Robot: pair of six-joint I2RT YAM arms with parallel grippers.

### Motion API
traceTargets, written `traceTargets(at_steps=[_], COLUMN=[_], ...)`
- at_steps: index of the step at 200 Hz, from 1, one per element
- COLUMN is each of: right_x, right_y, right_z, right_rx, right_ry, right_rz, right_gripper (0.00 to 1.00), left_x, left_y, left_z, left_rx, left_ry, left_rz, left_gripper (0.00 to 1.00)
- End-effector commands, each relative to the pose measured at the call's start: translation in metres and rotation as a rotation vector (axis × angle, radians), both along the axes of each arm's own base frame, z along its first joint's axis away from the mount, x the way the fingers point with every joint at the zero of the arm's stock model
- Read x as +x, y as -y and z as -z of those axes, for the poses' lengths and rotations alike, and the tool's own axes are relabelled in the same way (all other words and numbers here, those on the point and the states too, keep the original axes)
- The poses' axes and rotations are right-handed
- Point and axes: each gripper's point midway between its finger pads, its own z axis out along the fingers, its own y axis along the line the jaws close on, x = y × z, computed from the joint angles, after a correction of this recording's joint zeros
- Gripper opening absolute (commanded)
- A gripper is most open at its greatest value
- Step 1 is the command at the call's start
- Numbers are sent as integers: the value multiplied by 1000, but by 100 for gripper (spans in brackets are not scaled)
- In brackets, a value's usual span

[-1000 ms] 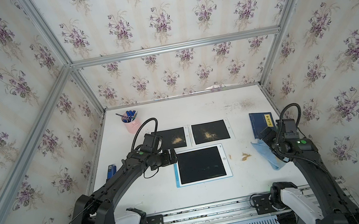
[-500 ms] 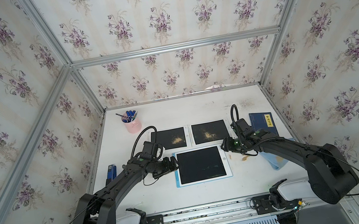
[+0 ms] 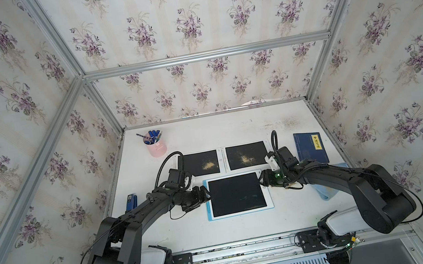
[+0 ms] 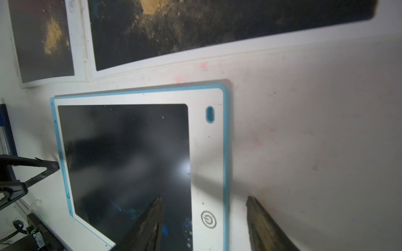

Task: Wipe the drawing tablet
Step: Pick up the drawing tablet from the center of the board.

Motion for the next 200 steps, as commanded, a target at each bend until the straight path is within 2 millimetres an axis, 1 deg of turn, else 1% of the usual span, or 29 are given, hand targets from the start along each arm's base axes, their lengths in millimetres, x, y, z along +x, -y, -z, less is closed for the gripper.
traceTargets(at_steps=[1, 68, 106, 127, 159, 200], right_x=[-10, -30, -38, -40, -43, -46], right_y=[-2, -14, -12, -13, -18, -19], right_z=[10, 21, 25, 25, 27, 32], right_rx=[16, 129, 169, 217, 276, 280], right_ry=[-38, -99, -122, -136, -166, -185], right_rz=[-13, -35, -31, -24, -25, -29], right_gripper=[62, 62, 62, 62, 62, 61], left_x=[1, -1, -3, -3, 1, 3], left_y=[-1, -5, -4, -1, 6, 6], left_z=[6, 8, 7, 0, -16, -28], left_rx=[-4, -72, -153, -201, -310, -385], left_ry=[-9, -20, -25, -2, 51, 99], left_rz=[-17, -32, -42, -38, -40, -55], left_gripper=[83, 81, 78, 78, 78, 77])
